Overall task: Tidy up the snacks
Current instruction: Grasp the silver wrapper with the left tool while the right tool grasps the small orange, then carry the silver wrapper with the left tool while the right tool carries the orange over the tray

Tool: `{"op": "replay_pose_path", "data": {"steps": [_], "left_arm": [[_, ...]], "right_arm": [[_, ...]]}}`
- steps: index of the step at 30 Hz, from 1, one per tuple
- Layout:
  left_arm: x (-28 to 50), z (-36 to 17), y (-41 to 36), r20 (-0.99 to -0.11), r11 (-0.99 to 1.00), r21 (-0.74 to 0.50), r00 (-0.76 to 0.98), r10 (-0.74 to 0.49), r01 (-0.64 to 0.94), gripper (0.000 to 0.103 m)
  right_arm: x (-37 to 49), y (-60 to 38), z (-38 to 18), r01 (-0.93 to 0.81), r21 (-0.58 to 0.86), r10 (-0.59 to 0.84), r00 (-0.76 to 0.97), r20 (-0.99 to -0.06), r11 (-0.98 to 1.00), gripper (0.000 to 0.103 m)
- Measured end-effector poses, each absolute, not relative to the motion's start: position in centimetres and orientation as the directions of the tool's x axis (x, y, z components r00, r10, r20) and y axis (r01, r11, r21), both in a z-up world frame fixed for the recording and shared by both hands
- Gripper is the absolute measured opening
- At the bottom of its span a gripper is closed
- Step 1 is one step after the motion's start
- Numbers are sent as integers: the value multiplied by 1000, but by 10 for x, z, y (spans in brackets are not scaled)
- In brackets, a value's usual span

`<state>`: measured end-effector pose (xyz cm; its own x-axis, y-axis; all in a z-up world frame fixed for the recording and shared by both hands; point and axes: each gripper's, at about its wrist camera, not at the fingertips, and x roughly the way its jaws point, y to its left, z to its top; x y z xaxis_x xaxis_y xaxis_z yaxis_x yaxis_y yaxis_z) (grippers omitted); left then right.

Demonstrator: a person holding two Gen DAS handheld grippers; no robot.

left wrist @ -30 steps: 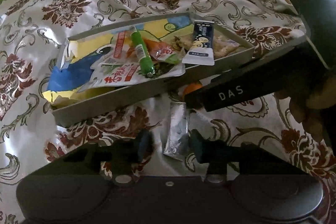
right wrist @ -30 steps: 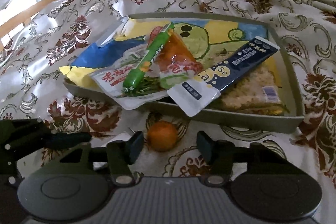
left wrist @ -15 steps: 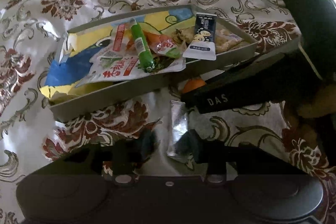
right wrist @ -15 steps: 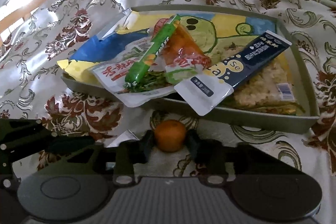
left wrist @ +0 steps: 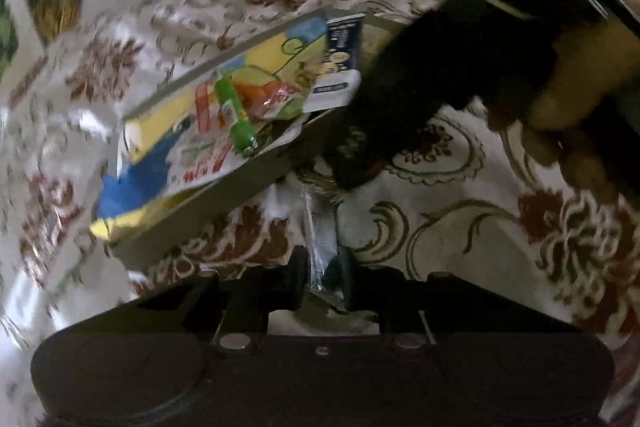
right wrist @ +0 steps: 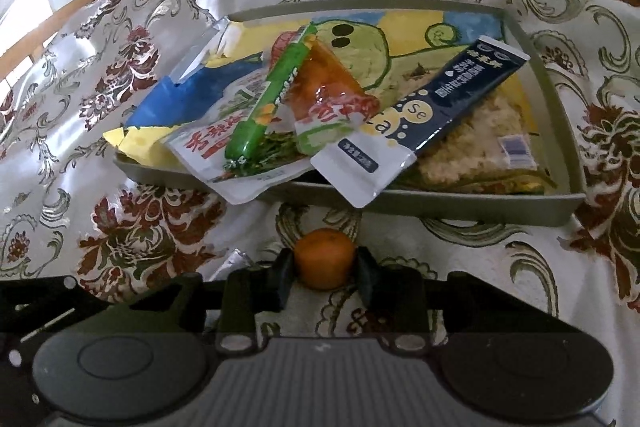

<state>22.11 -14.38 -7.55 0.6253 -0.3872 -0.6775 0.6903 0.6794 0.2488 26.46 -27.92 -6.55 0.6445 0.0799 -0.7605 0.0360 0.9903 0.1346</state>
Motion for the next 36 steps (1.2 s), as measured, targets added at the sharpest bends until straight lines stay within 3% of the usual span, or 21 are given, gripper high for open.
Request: {"op": "replay_pose_path", "data": {"steps": [3,7,8,15,21,27,36], "left_arm": [[218,-71,-142,-690,704,218,617,-378,676,17],[193,-69,-150,-682,653,301,636,-362,695,16],[186,-68,-152,-684,636,303,627,-373,709,9],[166,-77,-167,-711,603,348,621,-330,718,11],[189,-71,-149,-754,699,156,541,-372,697,7],[204,-52,-114,-740,805,-141,479,-472,576,6],[201,-3,-92,-617,846,-198,608,-500,495,6]], "right_arm": [[260,-279,-62,37,133,79,638,-766,990,36],[249,-275,-58,29,115,70,633,-771,993,36],[245,-275,-57,30,114,70,630,-773,993,36],[225,-277,-50,33,114,70,615,-786,993,36],[224,-283,-51,36,148,92,632,-770,988,36],[210,-282,-33,23,173,112,678,-727,985,36],[179,-284,1,11,258,153,780,-607,966,36]]}}
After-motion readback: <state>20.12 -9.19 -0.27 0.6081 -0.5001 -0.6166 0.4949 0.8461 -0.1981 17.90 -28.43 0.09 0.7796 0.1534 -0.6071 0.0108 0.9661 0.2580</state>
